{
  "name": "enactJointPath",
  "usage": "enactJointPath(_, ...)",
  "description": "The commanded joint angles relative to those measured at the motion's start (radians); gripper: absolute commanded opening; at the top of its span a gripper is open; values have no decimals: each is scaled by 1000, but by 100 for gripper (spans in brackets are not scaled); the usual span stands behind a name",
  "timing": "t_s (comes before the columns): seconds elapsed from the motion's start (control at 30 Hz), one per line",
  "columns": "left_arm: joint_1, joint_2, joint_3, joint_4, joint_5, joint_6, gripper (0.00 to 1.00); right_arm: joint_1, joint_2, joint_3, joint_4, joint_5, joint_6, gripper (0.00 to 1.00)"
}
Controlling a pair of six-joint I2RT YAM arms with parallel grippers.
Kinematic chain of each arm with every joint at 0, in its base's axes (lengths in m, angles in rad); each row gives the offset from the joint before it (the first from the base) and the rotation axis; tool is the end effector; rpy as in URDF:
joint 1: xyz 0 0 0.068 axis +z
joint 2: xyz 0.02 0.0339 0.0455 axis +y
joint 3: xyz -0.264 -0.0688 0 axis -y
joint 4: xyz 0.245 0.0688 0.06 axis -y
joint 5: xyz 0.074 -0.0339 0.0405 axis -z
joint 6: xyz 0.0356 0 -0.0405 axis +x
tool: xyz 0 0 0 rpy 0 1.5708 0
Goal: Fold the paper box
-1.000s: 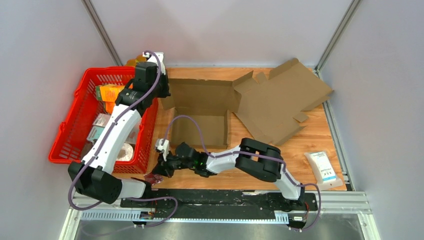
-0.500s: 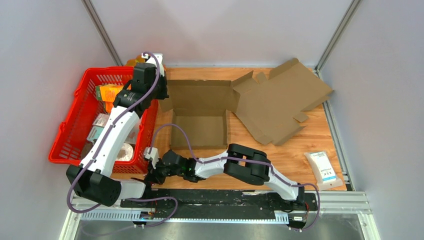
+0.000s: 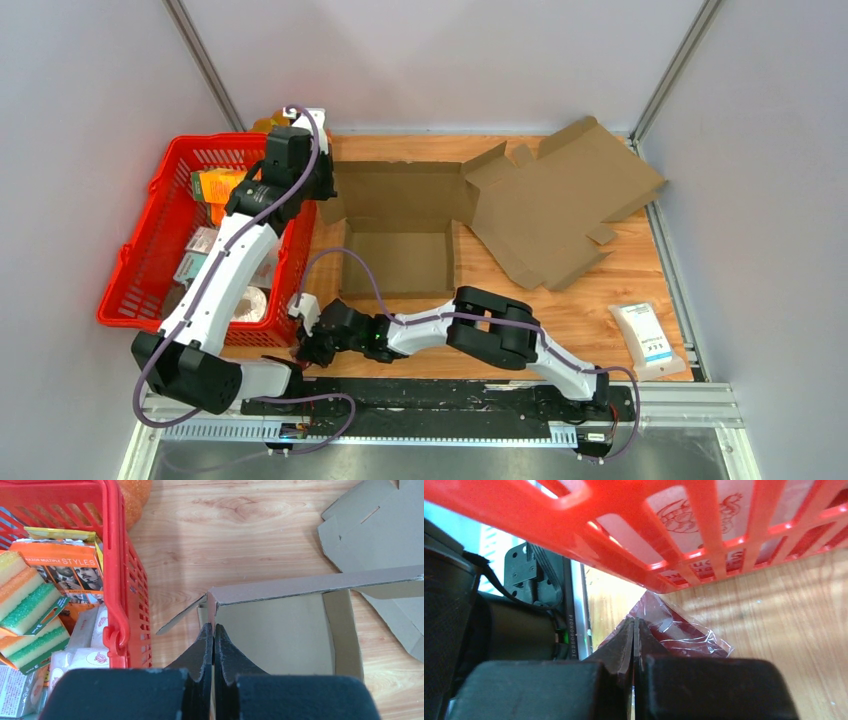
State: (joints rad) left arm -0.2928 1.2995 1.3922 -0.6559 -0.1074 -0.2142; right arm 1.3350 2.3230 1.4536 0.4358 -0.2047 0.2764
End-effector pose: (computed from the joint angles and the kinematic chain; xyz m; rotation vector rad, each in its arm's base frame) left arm 0.2693 -0.0772 0.3919 0.0207 2.1358 -0.1841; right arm 0.1105 0.4909 0.1121 -1.2441 1.8388 1.1787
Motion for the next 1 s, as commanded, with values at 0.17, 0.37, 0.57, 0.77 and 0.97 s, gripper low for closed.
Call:
enactJointPath(0.17,0,-46,5,32,-14,12,0,-22,-226,-309,-183,393,-13,0)
enactJointPath(0.37,0,-37,-21,52,6,-19,0,-30,-486,-525,-241,442,29,0)
enactJointPath(0.57,0,-5,-12,27,6,-48,0,-30,-639,-492,-526,485,164,72)
enactJointPath(0.77,0,1,-24,33,24,-57,0,-11,-481,-227,-936,678,306,100)
enactJointPath(0.97,0,4,-30,29,35,-56,0,-79,-464,-191,-1072,639,602,100)
